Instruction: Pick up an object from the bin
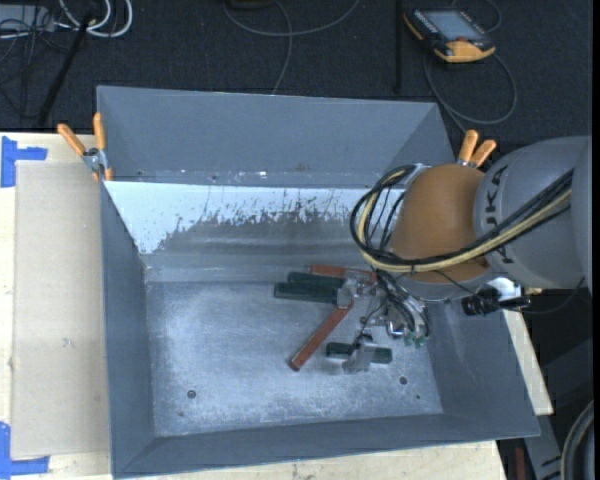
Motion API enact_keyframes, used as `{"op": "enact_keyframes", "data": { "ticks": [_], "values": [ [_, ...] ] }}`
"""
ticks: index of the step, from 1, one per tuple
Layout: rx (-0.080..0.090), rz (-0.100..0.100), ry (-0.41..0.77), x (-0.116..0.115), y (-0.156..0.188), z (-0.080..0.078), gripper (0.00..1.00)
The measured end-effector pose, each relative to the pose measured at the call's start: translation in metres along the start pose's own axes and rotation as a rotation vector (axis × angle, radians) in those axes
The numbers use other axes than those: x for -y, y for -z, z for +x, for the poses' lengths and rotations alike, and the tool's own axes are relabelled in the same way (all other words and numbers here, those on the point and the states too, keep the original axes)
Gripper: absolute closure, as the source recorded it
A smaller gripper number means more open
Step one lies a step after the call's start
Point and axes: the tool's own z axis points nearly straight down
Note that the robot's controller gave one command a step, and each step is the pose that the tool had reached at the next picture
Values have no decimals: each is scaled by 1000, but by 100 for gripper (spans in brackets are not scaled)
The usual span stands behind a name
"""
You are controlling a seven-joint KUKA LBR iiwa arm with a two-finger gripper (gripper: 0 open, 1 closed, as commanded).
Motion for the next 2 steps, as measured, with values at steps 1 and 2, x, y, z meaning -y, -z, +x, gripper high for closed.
{"op": "enact_keyframes", "data": {
  "ticks": [1, 2],
  "values": [
    [-2, 0, 27, -26, 2, -2, 0],
    [3, 0, -24, -32, -31, -14, 0]
  ]
}}
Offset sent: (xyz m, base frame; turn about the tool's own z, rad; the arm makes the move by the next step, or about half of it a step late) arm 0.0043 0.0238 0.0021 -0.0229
